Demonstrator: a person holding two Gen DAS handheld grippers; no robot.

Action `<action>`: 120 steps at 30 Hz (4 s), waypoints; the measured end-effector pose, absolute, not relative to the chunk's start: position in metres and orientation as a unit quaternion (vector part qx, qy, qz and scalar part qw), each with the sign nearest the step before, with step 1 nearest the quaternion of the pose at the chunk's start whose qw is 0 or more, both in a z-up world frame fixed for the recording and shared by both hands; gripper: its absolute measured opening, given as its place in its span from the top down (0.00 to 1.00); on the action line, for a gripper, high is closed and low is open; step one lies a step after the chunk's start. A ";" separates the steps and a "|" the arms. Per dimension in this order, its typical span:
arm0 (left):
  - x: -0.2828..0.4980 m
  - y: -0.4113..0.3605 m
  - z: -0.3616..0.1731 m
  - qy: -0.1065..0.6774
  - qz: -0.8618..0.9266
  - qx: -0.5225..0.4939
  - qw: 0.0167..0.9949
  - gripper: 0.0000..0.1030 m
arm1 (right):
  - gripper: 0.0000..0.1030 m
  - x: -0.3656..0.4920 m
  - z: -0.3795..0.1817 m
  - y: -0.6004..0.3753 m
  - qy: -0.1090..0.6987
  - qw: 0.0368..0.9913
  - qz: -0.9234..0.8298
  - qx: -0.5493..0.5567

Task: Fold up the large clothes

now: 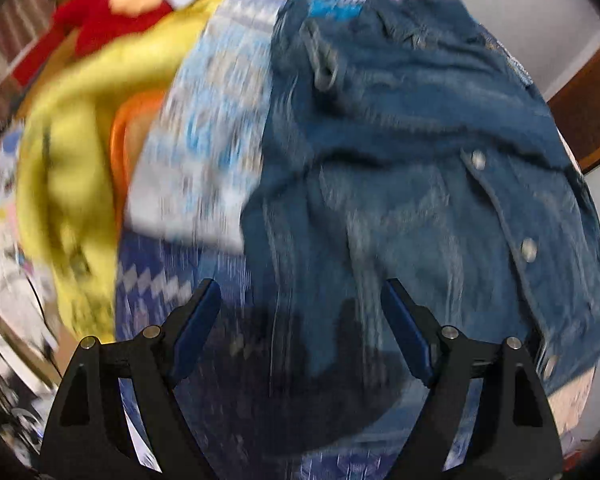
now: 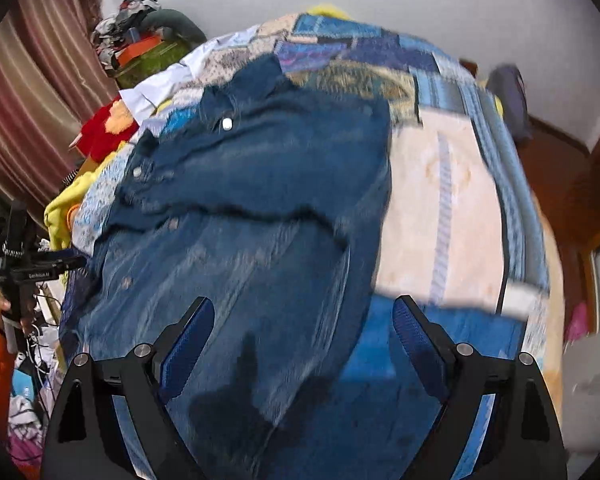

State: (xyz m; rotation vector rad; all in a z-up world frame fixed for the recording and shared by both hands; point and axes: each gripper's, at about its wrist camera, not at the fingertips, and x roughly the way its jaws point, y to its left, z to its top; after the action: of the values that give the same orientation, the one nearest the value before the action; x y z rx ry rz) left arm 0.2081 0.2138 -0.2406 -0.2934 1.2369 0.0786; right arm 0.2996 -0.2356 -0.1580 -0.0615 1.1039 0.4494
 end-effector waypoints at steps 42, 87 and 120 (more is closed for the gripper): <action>0.262 0.207 -0.093 0.388 0.021 -0.126 0.913 0.86 | 0.83 0.342 -0.083 -0.207 0.394 0.873 0.286 0.045; 0.428 0.242 -0.148 0.444 0.146 -0.049 0.882 0.50 | 0.82 0.503 -0.127 -0.264 0.455 0.873 0.171 -0.050; 0.503 0.256 -0.246 0.511 0.160 -0.048 0.843 0.18 | 0.82 0.607 -0.216 -0.146 0.505 0.839 0.202 -0.026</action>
State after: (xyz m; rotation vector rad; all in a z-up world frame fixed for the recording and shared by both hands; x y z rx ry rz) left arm 0.5031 0.2565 -0.2462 -0.1022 1.0795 0.3388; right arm 0.6072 -0.1457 -0.2160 -0.0551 1.0683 0.4277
